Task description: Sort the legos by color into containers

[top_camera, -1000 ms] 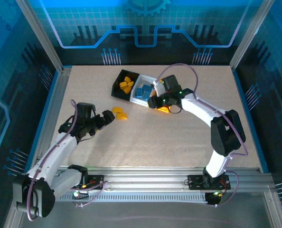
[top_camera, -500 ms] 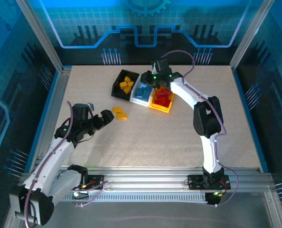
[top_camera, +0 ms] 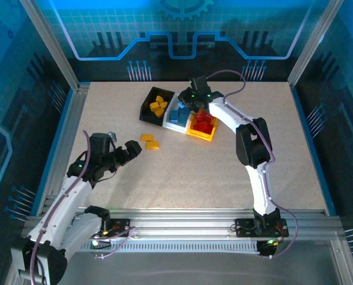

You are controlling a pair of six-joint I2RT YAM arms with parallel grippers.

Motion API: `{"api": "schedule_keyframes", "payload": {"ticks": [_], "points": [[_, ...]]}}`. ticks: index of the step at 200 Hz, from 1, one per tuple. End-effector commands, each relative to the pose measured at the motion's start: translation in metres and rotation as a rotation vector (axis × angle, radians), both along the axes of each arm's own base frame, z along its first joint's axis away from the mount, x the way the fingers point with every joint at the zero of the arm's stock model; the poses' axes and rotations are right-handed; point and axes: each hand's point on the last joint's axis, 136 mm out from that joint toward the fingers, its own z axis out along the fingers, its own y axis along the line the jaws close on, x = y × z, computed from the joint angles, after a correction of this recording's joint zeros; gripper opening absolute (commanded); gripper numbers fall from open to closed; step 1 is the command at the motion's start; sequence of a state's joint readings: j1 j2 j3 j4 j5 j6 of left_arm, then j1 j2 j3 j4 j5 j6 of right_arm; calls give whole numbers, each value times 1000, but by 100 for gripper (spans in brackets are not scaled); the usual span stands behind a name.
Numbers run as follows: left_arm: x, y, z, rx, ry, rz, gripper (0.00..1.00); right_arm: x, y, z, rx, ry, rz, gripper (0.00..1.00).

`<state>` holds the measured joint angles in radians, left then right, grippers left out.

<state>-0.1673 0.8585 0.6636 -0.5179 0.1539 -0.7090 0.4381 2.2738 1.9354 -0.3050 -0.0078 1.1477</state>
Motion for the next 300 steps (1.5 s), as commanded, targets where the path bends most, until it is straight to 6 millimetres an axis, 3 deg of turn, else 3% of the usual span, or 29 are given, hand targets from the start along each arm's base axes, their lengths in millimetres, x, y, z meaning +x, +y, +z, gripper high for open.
{"api": "schedule_keyframes", "payload": {"ticks": [1, 90, 143, 162, 209, 233, 255, 271, 300], "points": [[0, 5, -5, -1, 17, 33, 99, 10, 2, 0, 13, -5, -60, 24], [1, 6, -6, 4, 18, 41, 99, 11, 5, 3, 8, -6, -55, 46], [0, 7, -7, 7, 20, 46, 99, 9, 5, -3, -10, 1, -39, 51], [1, 8, -6, 9, 17, 51, 99, 8, 5, 7, -39, -33, -6, 51], [6, 10, -2, 7, -4, 74, 99, 0, 20, 56, -139, -191, 213, 51], [7, 12, -2, 8, -5, 90, 99, -14, 38, 75, -174, -283, 401, 51], [7, 15, -3, 11, -7, 110, 99, -42, 60, 86, -234, -383, 649, 51], [7, 18, -3, 22, -4, 123, 99, -70, 74, 83, -306, -435, 840, 51], [7, 21, -4, 33, -6, 135, 99, -123, 85, 59, -416, -435, 1100, 55]]}}
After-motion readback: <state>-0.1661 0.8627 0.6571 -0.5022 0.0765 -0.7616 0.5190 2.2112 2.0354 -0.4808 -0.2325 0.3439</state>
